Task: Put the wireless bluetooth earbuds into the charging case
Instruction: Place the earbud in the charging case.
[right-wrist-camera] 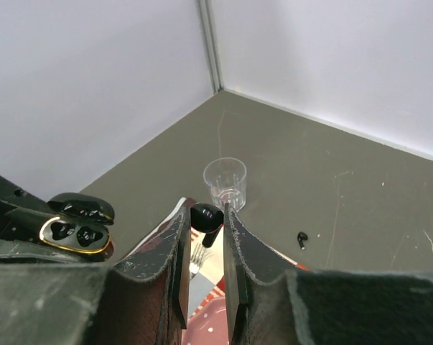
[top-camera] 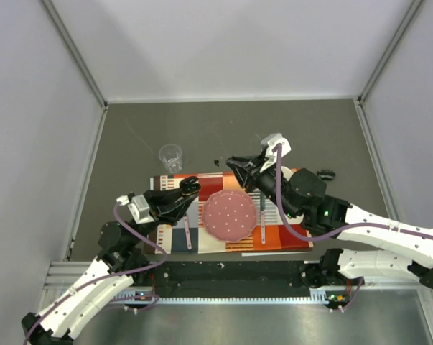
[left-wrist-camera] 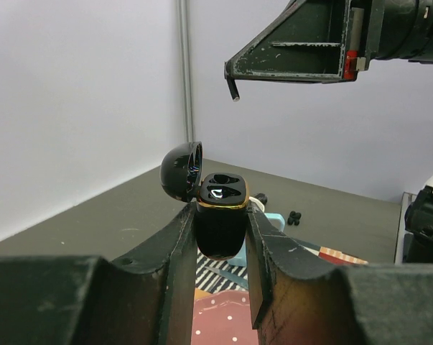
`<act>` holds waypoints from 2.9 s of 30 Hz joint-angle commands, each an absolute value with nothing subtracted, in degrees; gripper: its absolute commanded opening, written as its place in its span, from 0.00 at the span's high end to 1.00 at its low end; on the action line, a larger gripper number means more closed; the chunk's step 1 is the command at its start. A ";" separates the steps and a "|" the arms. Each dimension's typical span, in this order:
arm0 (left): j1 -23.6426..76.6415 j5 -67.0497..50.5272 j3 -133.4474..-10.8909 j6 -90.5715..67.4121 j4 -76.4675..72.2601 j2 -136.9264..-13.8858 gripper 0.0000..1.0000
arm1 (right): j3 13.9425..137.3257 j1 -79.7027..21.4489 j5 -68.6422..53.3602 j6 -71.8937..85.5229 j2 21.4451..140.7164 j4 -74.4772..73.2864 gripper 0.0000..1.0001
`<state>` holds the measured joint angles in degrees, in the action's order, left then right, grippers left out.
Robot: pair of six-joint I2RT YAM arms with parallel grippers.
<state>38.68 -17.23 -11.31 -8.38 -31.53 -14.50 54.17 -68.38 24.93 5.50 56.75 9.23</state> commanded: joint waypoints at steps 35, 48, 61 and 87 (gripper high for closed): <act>38.58 -16.70 -12.39 -8.17 -29.36 -9.76 1.00 | 68.47 -69.96 22.15 13.36 58.62 -14.33 1.00; 38.58 -15.39 -12.04 -8.44 -28.48 -10.28 1.00 | 68.64 -75.85 23.12 8.18 62.14 -4.76 1.00; 38.58 -15.47 -12.22 -9.32 -30.06 -11.69 1.00 | 69.61 -79.10 22.15 5.54 66.18 2.36 1.00; 38.50 -16.79 -11.51 -9.67 -31.99 -11.69 1.00 | 67.94 -79.63 21.53 6.77 70.14 9.58 1.00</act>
<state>38.68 -15.99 -11.55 -9.10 -28.45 -11.70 66.57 -78.70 22.37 6.20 69.47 5.58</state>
